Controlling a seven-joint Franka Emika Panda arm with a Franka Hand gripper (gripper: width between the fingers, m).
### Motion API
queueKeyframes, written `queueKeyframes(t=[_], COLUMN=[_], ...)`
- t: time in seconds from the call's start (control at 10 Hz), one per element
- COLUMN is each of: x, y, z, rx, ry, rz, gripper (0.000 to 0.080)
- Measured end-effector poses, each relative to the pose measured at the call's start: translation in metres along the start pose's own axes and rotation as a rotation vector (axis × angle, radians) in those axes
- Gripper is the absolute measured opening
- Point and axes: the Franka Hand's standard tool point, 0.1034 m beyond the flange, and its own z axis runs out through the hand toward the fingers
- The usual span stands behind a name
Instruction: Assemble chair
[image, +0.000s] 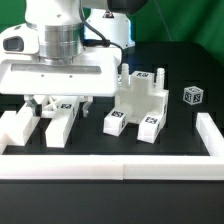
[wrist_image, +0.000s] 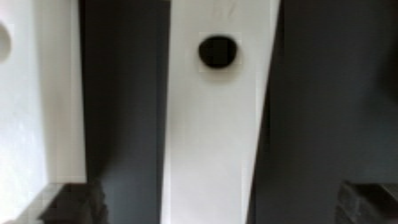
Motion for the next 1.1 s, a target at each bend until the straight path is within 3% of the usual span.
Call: queueKeyframes(t=[0.4,0.8,1.1], x=[-0.003,-0.006,-0.007], y=[0.0,0.001,0.003], z=[0.004,0.033,0.04], rx=[-0.002,-0.02,-0.026], ry=[-0.004,-0.018,-0.018], rz=[0.0,-0.007,-0.007], gripper=[0.0649,0.0649,0.0649])
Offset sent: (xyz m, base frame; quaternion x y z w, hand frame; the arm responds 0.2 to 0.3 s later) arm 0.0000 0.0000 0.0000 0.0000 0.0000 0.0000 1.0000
